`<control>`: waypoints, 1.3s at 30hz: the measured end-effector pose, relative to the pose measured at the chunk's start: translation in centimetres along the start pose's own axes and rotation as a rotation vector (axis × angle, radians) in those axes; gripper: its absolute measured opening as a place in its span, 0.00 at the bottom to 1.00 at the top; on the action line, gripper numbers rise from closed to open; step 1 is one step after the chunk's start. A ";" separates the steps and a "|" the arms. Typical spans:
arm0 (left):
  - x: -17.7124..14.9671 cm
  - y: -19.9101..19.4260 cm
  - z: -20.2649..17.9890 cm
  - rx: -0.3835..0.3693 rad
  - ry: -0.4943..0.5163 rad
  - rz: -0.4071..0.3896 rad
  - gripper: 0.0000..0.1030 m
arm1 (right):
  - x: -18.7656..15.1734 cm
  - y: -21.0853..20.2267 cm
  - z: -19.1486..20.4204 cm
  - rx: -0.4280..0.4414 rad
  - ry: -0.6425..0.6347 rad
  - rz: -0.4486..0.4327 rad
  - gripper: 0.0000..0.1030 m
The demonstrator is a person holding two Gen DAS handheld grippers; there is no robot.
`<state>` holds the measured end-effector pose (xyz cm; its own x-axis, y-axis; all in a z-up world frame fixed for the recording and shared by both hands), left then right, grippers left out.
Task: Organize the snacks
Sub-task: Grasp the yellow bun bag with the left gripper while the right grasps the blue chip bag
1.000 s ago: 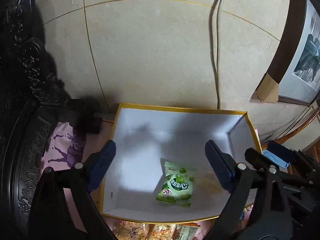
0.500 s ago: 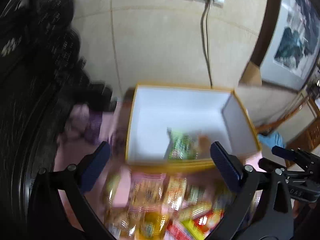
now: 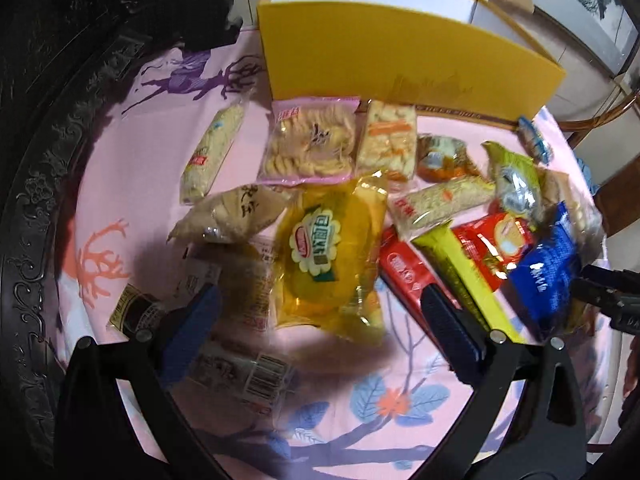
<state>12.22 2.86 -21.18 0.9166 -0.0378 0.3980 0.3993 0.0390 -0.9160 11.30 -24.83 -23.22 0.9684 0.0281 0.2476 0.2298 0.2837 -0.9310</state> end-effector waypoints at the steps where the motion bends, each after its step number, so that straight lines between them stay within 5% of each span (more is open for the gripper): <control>1: 0.0 0.2 0.1 0.010 -0.001 0.003 0.98 | 0.0 0.1 -0.4 -0.013 0.010 0.001 0.64; 7: 0.0 0.8 0.1 0.006 -0.009 0.014 0.98 | -0.2 1.1 -1.2 0.094 0.048 0.011 0.64; 15: 0.4 1.0 0.5 0.005 -0.018 0.012 0.98 | 0.1 1.4 4.5 0.195 -0.055 0.002 0.67; 17: 0.5 1.2 0.6 0.004 -0.025 0.018 0.98 | 0.3 1.8 5.1 0.179 -0.057 -0.003 0.64; 22: 0.6 1.7 0.5 -0.004 -0.025 0.027 0.98 | 1.0 3.6 6.7 0.185 -0.057 -0.038 0.37; 34: 2.0 4.8 0.1 0.045 0.019 -0.002 0.98 | 1.8 3.5 7.7 0.191 -0.055 -0.040 0.34; 38: 2.3 4.8 0.0 0.048 0.038 -0.028 0.74 | 1.9 3.6 7.8 0.196 -0.042 -0.046 0.32; 39: 2.2 4.7 -0.1 0.029 0.044 -0.026 0.59 | 1.8 3.5 7.9 0.194 -0.044 -0.050 0.30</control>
<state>16.16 2.88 -24.64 0.9044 -0.0830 0.4185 0.4241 0.0667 -0.9032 13.09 -16.21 -23.90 0.9503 0.0498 0.3072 0.2501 0.4652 -0.8491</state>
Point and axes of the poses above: each gripper's, at about its wrist camera, not at the fingertips, and y roughly the way its jaws point, z to its left, x to its top, the point moved 6 cm from there along y, roughly the way its jaws point, and after that the axes turned 4 degrees about y, right-handed, at the moved point
